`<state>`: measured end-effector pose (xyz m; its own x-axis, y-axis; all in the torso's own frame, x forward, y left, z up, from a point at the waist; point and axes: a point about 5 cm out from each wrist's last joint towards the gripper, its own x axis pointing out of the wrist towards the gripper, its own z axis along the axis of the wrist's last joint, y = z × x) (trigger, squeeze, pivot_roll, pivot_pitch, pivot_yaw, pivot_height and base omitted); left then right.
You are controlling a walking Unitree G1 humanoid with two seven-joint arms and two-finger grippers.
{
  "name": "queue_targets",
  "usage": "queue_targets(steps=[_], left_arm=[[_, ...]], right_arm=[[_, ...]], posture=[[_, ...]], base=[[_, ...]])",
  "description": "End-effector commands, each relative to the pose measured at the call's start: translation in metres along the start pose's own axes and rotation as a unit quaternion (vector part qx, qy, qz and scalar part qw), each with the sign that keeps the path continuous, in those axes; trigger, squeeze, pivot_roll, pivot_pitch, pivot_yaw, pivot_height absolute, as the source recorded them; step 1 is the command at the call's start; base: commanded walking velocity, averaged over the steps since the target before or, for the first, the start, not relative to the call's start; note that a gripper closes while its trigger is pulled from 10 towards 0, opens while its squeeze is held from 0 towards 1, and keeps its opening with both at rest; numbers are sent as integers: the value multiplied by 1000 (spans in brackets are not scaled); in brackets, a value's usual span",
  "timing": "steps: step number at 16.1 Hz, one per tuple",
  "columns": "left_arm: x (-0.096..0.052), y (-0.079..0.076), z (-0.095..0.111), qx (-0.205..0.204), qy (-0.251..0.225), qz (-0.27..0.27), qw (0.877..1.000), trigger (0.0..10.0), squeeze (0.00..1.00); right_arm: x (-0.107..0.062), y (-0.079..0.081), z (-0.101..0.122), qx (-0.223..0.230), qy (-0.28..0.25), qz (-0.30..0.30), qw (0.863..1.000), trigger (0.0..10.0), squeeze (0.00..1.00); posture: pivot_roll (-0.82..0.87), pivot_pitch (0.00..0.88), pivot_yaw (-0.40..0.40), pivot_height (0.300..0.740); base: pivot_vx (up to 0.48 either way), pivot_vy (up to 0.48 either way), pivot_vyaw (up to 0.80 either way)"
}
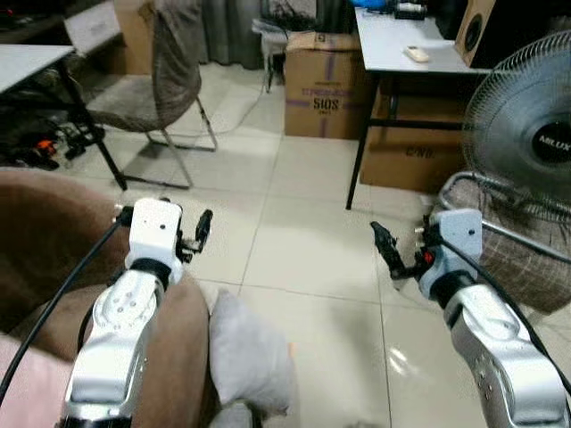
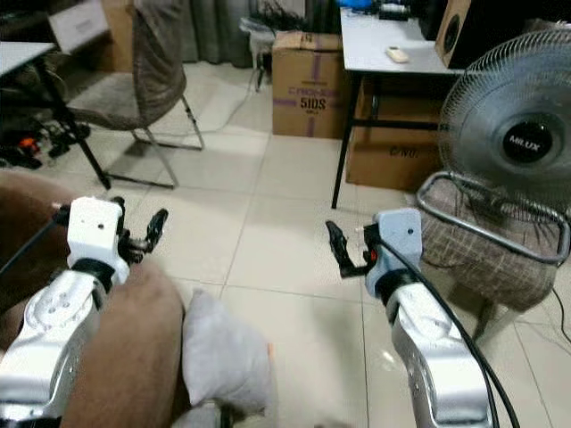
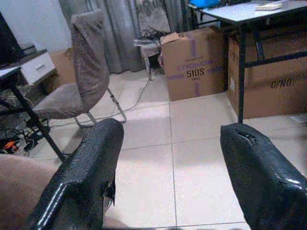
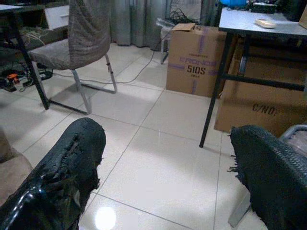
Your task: Move the pillow to the sofa from floor
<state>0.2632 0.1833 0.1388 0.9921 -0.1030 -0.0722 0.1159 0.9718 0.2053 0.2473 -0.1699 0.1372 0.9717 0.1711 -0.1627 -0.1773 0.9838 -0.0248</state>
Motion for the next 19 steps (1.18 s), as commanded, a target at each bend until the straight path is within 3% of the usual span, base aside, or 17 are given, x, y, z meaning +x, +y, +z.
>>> queue_targets(steps=[1,7,13,16,19], left_arm=[[0,-2,-4,3,9,-3,1000,10000,122],[1,-2,-5,0,9,-3,1000,10000,118],[-2,-7,-8,-7,9,-8,1000,10000,75],[7,-8,-6,-7,0,-13,1000,10000,67],[14,-10,-6,-10,0,-18,1000,10000,67]], right_arm=[[-1,1,0,-5,0,0,1000,10000,0],[0,-2,1,-6,-1,-5,1000,10000,0],[-3,-1,-3,-9,3,-9,1000,10000,0],[-3,-3,-3,-16,6,-12,1000,10000,0],[-6,-7,-3,-18,9,-23,1000,10000,0]], posture=[[3,0,34,635],[4,0,29,585],[-5,0,28,585],[-16,0,34,585],[-25,0,38,585]], base=[[0,0,0],[0,0,0],[0,0,0],[0,106,-148],[0,444,-783]])
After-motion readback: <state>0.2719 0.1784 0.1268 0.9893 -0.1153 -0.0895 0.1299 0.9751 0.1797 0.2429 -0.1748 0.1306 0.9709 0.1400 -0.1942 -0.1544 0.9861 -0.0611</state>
